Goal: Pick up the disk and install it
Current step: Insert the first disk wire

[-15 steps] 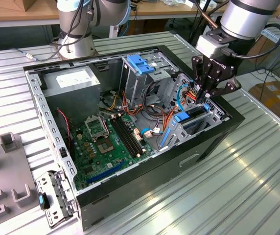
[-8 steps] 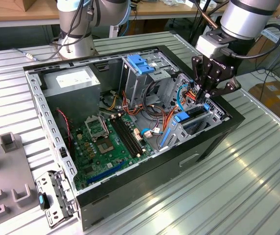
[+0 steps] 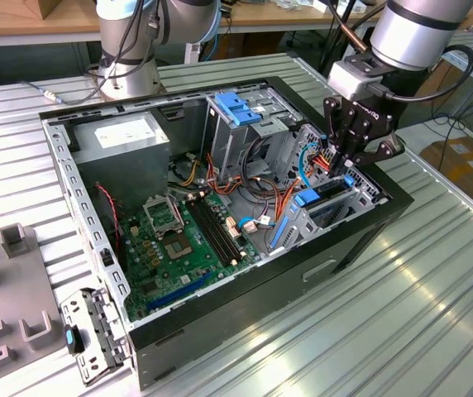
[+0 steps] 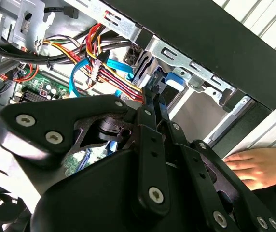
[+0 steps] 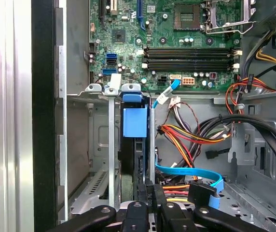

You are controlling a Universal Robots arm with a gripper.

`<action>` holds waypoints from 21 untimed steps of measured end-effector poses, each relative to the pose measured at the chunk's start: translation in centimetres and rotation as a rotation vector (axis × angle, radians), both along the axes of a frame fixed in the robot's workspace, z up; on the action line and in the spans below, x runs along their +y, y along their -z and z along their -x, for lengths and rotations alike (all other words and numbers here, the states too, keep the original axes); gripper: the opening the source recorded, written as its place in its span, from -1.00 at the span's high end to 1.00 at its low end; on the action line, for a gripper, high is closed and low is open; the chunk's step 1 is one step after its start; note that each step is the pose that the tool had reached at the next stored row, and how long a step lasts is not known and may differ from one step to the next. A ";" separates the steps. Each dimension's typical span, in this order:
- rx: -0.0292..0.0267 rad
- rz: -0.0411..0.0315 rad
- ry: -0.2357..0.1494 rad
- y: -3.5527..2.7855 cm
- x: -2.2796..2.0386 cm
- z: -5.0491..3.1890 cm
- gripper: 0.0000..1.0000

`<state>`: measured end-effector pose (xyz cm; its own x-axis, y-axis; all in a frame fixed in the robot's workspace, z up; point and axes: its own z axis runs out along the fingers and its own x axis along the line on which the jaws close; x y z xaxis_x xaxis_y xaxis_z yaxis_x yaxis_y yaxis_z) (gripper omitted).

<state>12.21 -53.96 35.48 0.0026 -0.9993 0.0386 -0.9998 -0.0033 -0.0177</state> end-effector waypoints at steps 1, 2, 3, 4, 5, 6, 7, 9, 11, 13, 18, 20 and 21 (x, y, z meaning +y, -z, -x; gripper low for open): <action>0.0000 0.0000 0.000 0.00 0.00 0.00 0.66; 0.0000 0.0000 0.000 0.01 0.00 0.00 0.66; 0.0000 0.0000 0.000 0.01 0.00 0.00 0.66; 0.0000 0.0000 0.000 0.01 0.00 0.00 0.66; 0.0000 0.0000 0.000 0.01 0.00 0.00 0.66; 0.0000 0.0000 0.000 0.01 0.00 0.00 0.66; 0.0000 0.0000 0.000 0.01 0.00 0.00 0.66; 0.0000 -0.0001 0.000 0.04 0.00 0.00 0.66; -0.0001 -0.0005 0.000 0.07 -0.01 0.00 0.66; -0.0001 -0.0030 0.000 0.18 -0.16 0.02 0.66; 0.0000 -0.0052 -0.007 0.41 -0.42 0.30 0.66; 0.0000 -0.0055 -0.010 0.51 -0.47 0.31 0.66; 0.0000 -0.0056 -0.010 0.59 -0.56 0.31 0.66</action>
<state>11.90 -54.51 34.89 0.0126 -0.9994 0.0330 -0.9998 -0.0132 -0.0178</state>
